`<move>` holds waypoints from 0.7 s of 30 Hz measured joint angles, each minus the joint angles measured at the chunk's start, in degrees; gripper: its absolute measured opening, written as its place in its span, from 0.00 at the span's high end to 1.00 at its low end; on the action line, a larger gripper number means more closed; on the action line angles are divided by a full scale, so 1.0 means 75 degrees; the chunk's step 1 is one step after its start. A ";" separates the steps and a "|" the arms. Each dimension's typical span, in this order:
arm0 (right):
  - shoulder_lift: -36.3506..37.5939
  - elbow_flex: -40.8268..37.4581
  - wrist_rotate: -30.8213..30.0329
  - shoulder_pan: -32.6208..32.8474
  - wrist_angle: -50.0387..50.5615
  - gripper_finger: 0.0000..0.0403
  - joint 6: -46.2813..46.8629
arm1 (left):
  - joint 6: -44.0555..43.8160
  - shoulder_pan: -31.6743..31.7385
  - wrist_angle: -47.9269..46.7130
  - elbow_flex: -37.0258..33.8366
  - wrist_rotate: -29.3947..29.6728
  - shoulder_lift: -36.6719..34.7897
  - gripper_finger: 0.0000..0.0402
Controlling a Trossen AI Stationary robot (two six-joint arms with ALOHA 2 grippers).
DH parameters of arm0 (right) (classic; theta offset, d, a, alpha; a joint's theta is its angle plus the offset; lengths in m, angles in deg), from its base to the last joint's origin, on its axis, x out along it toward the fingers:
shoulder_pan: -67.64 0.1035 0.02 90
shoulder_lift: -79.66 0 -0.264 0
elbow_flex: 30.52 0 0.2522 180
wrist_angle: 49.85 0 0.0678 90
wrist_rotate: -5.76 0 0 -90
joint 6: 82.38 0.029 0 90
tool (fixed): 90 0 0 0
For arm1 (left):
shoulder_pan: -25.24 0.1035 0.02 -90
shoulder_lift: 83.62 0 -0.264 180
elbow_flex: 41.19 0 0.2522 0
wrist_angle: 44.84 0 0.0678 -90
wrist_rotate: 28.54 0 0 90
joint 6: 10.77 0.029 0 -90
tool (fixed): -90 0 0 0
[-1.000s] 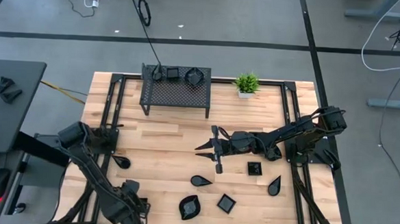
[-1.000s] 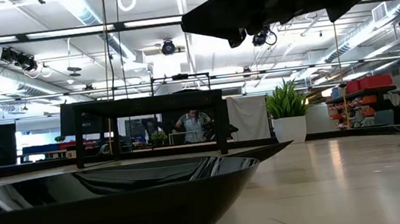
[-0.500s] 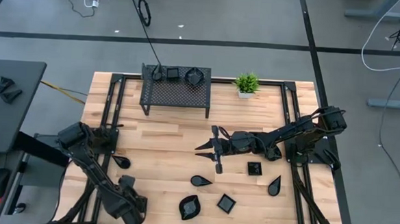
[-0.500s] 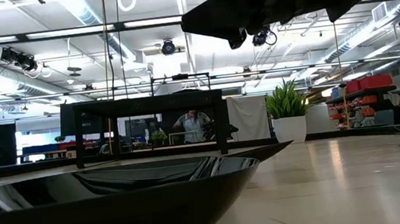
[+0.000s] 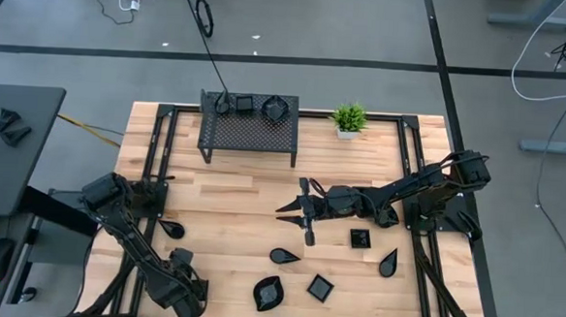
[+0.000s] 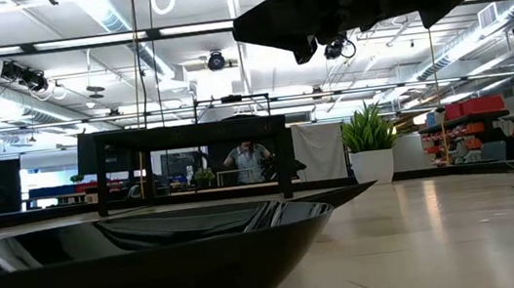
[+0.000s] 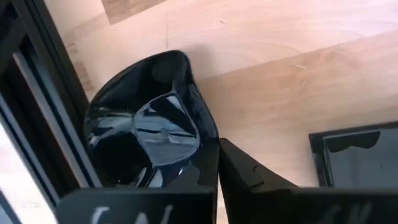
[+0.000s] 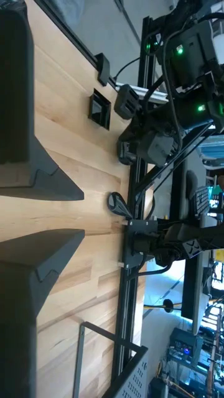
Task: Pick & Place Mini shaped plates
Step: Stack the black leaf-shaped plate on top of the leaf-shaped plate on the shelf
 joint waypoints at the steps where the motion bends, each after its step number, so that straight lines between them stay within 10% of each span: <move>1: 0.0000 0.0000 0.0000 0.0000 0.0000 0.79 0.0000 | 0.0055 0.0000 -0.0065 0.0046 0.0001 -0.0001 0.98; 11: 0.0000 0.0003 0.0000 0.0000 0.0000 0.79 0.0000 | 0.1250 0.0294 -0.2239 0.1380 0.0475 -0.0003 0.99; 21: 0.1020 0.0006 -0.0335 -0.0030 0.2077 0.79 -0.0302 | 0.5231 0.1559 -0.2638 0.2505 0.3164 -0.0006 0.99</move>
